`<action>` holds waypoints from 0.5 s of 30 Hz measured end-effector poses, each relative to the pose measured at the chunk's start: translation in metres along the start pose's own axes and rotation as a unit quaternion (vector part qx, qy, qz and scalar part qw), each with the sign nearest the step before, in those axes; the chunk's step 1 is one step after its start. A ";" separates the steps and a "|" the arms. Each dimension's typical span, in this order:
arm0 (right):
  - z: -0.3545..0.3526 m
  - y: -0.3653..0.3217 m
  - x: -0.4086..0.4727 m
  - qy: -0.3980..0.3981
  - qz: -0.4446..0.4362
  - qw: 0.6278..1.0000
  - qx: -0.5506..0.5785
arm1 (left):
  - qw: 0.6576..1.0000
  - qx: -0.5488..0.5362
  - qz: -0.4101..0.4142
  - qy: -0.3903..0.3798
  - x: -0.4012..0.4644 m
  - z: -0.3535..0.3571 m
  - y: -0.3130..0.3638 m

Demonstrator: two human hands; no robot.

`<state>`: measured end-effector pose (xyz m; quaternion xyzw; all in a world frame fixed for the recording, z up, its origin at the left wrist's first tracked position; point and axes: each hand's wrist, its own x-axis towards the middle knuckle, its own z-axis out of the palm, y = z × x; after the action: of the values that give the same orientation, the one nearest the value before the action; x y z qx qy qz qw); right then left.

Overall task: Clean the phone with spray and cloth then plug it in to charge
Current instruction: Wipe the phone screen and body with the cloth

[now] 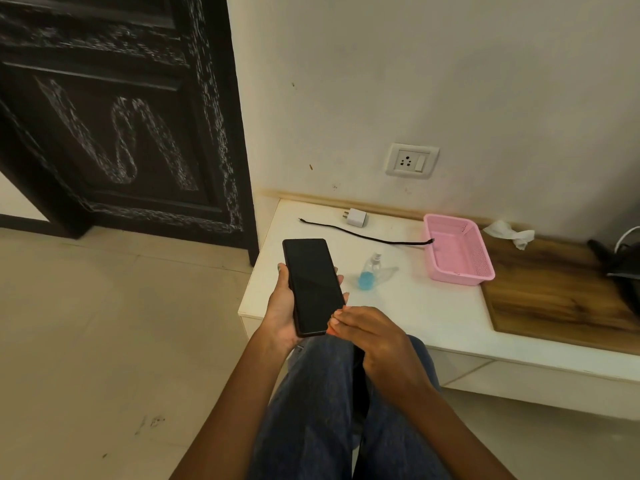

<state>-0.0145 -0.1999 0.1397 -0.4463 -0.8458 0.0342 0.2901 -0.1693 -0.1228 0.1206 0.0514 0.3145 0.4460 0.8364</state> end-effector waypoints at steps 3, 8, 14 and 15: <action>-0.002 0.006 0.009 0.013 0.012 1.000 -0.004 | 0.998 0.065 -0.014 0.006 0.000 -0.001 0.000; -0.003 0.012 0.027 0.004 0.009 0.999 -0.041 | 0.992 0.123 -0.003 0.027 -0.002 -0.004 -0.002; -0.003 0.021 0.049 0.002 0.043 0.997 -0.057 | 0.994 0.105 -0.019 0.028 -0.005 -0.001 -0.007; -0.003 0.022 0.053 0.002 0.049 0.997 -0.055 | 0.995 0.090 -0.024 0.027 -0.005 -0.001 -0.008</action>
<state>-0.0197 -0.1464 0.1590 -0.5027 -0.8228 0.0012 0.2649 -0.1658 -0.1316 0.1195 0.1070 0.3772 0.3970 0.8298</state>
